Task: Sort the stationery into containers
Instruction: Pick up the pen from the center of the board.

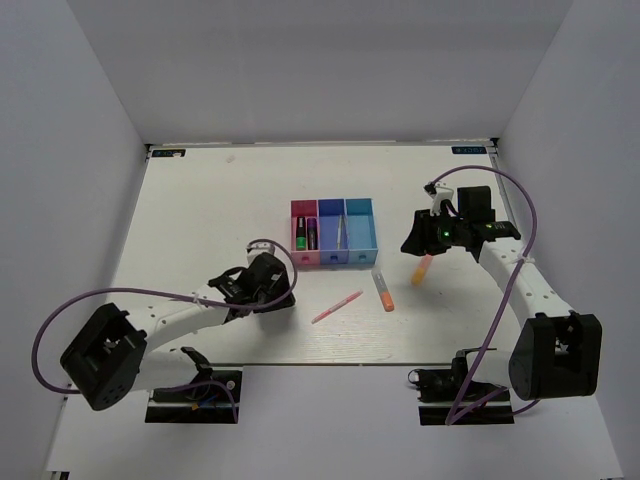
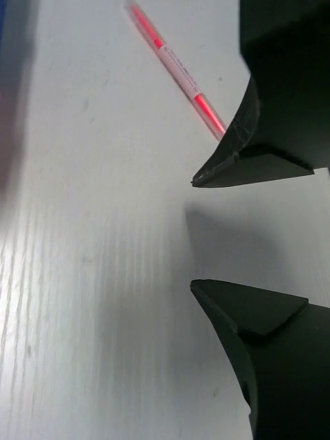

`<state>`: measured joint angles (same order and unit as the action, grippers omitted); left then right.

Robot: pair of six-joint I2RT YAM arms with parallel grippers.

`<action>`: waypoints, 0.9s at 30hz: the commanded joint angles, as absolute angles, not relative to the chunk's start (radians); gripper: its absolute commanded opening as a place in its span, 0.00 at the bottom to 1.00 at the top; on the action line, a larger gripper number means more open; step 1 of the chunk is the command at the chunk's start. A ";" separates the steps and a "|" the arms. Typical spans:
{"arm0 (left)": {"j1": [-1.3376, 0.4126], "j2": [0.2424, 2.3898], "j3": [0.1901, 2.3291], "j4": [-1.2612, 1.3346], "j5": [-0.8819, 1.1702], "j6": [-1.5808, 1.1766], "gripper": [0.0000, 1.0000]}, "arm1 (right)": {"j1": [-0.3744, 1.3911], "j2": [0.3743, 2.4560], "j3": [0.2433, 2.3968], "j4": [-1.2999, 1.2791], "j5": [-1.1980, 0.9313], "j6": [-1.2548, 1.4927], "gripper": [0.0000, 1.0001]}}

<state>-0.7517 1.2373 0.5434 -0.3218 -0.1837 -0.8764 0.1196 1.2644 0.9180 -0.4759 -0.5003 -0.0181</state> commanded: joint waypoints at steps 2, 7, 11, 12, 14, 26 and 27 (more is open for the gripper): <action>-0.837 1.219 0.618 -0.321 -0.147 -0.651 0.69 | 0.115 1.247 0.916 -0.485 -0.526 -0.018 0.46; -0.960 1.304 0.679 -0.285 -0.127 -0.470 0.71 | 0.114 1.247 0.923 -0.495 -0.531 -0.023 0.46; -1.035 1.368 0.741 -0.273 -0.094 -0.336 0.72 | 0.112 1.244 0.927 -0.499 -0.528 -0.028 0.46; -1.055 1.374 0.753 -0.268 -0.087 -0.325 0.74 | 0.109 1.244 0.928 -0.499 -0.531 -0.028 0.46; -1.086 1.402 0.772 -0.265 -0.069 -0.290 0.77 | 0.107 1.247 0.927 -0.499 -0.531 -0.029 0.46; -1.221 1.551 0.877 -0.275 -0.086 -0.226 0.78 | 0.095 1.250 0.931 -0.509 -0.537 -0.032 0.47; -1.226 1.578 0.880 -0.275 -0.084 -0.225 0.78 | 0.095 1.249 0.931 -0.505 -0.537 -0.031 0.47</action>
<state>-1.2156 1.5593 0.8383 -0.2840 -0.0929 -0.2493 0.1040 1.2644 0.9180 -0.4961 -0.5159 -0.0265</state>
